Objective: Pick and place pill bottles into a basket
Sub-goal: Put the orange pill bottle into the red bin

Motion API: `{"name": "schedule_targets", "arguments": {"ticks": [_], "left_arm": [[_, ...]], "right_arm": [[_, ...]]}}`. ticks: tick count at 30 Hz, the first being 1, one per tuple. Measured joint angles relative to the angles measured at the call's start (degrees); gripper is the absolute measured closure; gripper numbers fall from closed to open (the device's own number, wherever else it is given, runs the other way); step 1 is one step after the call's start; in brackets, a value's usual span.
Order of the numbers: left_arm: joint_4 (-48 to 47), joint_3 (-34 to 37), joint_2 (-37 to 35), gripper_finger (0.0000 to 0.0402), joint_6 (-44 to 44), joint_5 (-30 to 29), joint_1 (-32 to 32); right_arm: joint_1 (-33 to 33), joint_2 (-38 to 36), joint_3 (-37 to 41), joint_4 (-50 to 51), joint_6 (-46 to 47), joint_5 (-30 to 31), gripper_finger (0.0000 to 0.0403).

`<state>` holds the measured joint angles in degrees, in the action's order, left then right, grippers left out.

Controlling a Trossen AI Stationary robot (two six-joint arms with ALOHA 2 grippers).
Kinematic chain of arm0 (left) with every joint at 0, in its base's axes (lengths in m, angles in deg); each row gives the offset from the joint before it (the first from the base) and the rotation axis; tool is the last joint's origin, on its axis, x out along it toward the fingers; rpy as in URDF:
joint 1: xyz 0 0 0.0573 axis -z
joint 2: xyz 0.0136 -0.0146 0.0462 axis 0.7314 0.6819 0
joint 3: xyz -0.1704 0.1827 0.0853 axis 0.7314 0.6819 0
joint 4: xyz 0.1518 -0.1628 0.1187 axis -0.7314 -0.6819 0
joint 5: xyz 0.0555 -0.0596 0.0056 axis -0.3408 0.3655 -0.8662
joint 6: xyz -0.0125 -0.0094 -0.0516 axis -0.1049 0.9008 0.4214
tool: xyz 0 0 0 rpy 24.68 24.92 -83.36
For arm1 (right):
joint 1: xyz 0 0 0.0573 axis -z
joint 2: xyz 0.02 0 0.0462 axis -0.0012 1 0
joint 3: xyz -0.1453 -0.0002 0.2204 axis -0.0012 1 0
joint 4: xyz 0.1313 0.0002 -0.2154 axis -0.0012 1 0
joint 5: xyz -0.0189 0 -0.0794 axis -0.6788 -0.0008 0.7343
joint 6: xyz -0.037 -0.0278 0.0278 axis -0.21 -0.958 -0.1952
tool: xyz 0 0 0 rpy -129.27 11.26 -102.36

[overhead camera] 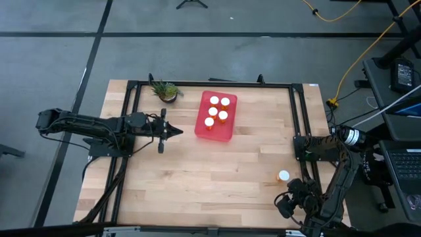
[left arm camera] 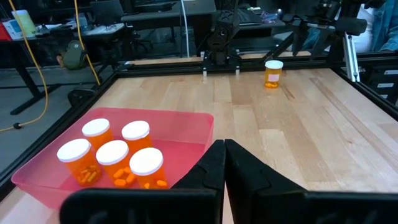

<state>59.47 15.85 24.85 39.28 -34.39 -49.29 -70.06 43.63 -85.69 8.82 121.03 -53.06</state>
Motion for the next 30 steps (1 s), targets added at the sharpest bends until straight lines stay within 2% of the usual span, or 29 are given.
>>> {"name": "schedule_targets", "arguments": {"ticks": [11,30], "left_arm": [[-0.17,0.0,0.0,0.0399,-0.02,0.0,-0.02],[-0.17,-0.02,0.0,0.04,0.37,0.0,0.0]], "right_arm": [[-0.01,0.02,0.0,-0.25,-0.28,0.02,0.0124],[-0.02,0.02,0.0,-0.32,-0.22,0.02,0.0122]]}}
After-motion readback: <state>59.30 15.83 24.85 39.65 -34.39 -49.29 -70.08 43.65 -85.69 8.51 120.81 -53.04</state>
